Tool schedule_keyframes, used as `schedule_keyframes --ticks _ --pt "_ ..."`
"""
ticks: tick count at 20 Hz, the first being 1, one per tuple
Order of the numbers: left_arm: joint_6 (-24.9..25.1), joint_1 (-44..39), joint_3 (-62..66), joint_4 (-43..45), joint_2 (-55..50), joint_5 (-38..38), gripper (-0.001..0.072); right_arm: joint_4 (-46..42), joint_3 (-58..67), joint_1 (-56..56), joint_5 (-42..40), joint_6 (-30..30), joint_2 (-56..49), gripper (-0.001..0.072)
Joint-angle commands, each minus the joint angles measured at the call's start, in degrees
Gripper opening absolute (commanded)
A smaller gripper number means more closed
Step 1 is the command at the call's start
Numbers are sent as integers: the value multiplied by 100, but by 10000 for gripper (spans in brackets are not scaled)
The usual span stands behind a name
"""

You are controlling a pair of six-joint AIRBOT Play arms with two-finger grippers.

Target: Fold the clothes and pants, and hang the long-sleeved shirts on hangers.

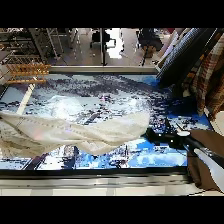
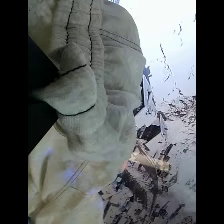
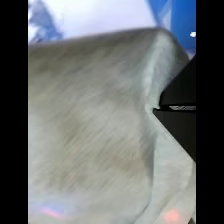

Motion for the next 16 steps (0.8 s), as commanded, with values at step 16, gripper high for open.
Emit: schedule_keyframes --ticks 16 --pt "-280 535 820 129 -35 219 19 -3152 4444 796 3202 1506 520 110"
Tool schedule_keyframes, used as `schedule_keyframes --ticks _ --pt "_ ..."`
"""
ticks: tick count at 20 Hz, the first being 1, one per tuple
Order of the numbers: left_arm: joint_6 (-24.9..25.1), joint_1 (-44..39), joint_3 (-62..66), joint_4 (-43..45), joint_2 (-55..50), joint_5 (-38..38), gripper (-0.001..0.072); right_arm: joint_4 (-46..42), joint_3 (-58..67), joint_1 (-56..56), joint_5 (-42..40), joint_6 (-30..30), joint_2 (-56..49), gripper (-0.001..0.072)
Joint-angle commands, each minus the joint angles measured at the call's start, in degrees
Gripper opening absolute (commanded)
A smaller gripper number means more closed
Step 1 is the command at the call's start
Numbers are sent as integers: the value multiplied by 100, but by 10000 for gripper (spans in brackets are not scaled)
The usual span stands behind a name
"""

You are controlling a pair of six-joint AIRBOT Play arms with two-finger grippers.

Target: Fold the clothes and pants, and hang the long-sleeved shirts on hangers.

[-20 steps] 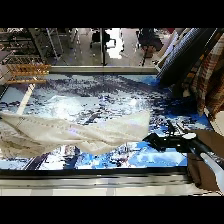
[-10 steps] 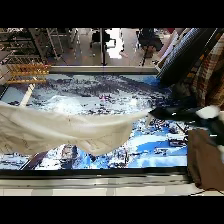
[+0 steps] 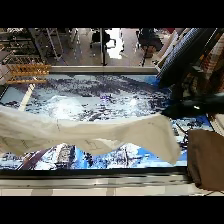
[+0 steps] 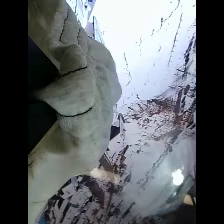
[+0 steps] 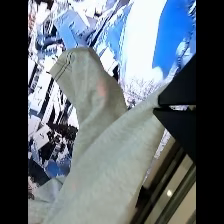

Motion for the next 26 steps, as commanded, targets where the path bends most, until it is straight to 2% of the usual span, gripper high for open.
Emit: schedule_keyframes --ticks 1,2,3,4,5,8,10,12,15,16,17,19,21,22,23,25,26 --pt "0 -42 9 251 -446 208 19 485 31 376 -1377 70 -1784 259" --pt "-4 -61 9 367 -634 210 19 481 55 387 -1762 153 -2269 317" --pt "-59 -61 9 476 -809 210 19 481 59 302 -1856 256 -2656 319" --pt "-181 -35 9 501 -944 210 20 413 55 188 -1687 251 -2879 367" --pt "-192 -7 9 501 -1040 208 19 348 -13 37 -1425 114 -2957 381" --pt "-190 79 11 498 -1108 188 20 44 -693 -197 -518 -374 -2664 407" --pt "-190 103 11 496 -1099 192 20 -4 -1545 -46 -262 -599 -2218 407" --pt "-192 109 11 476 -1099 216 19 -85 -2347 446 -474 -872 -1725 408" --pt "-192 105 11 302 -1097 260 20 -1010 -2874 1499 -1727 -815 -1360 412" --pt "-192 105 11 240 -1097 260 19 -1401 -2900 1867 -2179 -664 -1379 416" --pt "-190 105 11 216 -1097 258 20 -1963 -2900 2260 -2605 -286 -1427 452" --pt "-190 105 11 216 -1097 256 20 -2946 -2898 2868 -3298 743 -1508 473" --pt "-190 105 11 216 -1097 258 20 -3187 -2898 3130 -3637 1508 -1580 513" --pt "-190 105 11 216 -1097 260 20 -3298 -2900 3191 -3611 1777 -1644 486" --pt "-190 105 11 216 -1097 260 19 -3501 -2898 3224 -3449 1945 -1718 427" --pt "-190 105 11 214 -1097 260 19 -3849 -2900 3222 -2983 2367 -1860 381" --pt "-192 105 11 214 -1097 264 19 -3899 -2898 3224 -2798 2404 -1912 295"
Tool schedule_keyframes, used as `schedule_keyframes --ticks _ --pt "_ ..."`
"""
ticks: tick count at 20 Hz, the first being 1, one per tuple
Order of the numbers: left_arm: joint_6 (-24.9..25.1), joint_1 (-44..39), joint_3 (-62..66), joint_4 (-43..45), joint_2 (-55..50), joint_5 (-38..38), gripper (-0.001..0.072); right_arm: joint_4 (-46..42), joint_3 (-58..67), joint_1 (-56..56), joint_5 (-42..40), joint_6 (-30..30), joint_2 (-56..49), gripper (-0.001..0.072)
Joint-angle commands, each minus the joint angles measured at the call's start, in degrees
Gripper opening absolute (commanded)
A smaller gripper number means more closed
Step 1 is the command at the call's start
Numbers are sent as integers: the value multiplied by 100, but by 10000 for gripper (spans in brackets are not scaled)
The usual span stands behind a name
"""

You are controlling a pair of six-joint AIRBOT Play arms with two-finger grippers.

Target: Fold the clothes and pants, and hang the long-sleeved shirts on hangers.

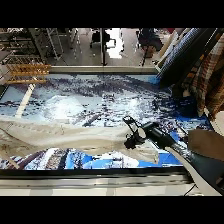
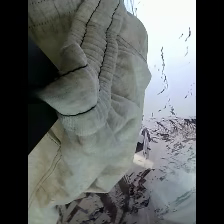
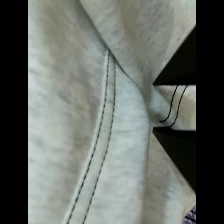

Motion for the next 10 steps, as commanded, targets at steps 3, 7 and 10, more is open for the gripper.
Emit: schedule_keyframes --ticks 3,7,10 --pt "-68 9 9 -260 9 85 19 -997 70 146 763 796 -61 27" --pt "-155 17 31 -951 472 -205 20 -2586 986 -96 1558 754 1198 25" --pt "-149 184 33 -2052 1303 -763 20 -3126 1952 -730 1399 708 2579 26"
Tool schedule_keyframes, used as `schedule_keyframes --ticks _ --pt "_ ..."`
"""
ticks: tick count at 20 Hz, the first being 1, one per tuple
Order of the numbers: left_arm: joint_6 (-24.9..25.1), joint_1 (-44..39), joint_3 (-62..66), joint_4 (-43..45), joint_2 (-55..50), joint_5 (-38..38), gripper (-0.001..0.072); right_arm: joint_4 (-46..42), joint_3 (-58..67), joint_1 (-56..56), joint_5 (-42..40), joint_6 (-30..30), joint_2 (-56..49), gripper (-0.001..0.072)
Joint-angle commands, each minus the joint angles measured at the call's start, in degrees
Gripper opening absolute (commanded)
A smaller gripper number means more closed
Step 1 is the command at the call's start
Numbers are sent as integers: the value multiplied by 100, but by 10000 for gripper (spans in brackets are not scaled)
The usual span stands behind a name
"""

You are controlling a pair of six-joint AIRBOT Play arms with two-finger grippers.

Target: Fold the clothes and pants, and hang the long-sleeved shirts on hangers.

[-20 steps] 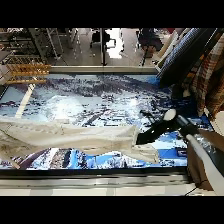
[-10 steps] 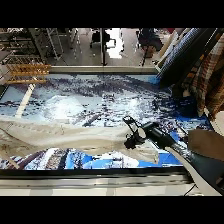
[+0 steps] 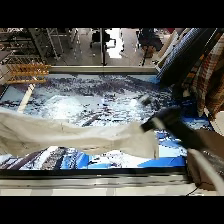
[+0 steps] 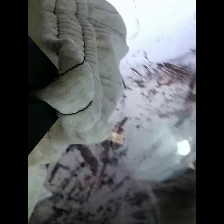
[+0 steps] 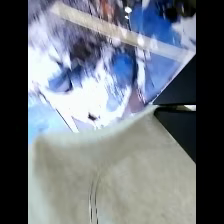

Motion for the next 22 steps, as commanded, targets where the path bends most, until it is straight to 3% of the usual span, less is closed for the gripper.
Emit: schedule_keyframes --ticks 1,4,6,11,15,17,20,22 --pt "-24 227 9 -1449 951 -787 20 -804 1016 -680 -197 -22 1495 26" --pt "-13 686 9 -1996 2098 -1825 20 -769 1550 -1268 -1279 -22 2667 26" --pt "310 1147 9 -1987 2846 -2378 20 -741 1591 -1460 -1764 -22 3152 26" --pt "358 1585 7 -1878 3064 -2175 20 -645 1585 -1491 -1587 -221 3067 26" --pt "540 1460 -17 -1519 2170 -1388 20 -275 1355 -1491 -695 -361 1917 26" --pt "542 1196 -17 -1423 1469 -1099 20 11 977 -1491 -748 -352 1141 26" --pt "581 492 -17 -1311 111 -1370 20 227 621 -1493 -1869 -87 -426 26" --pt "481 17 -15 -1384 -866 -2317 19 225 715 -1611 -3493 372 -1622 24"
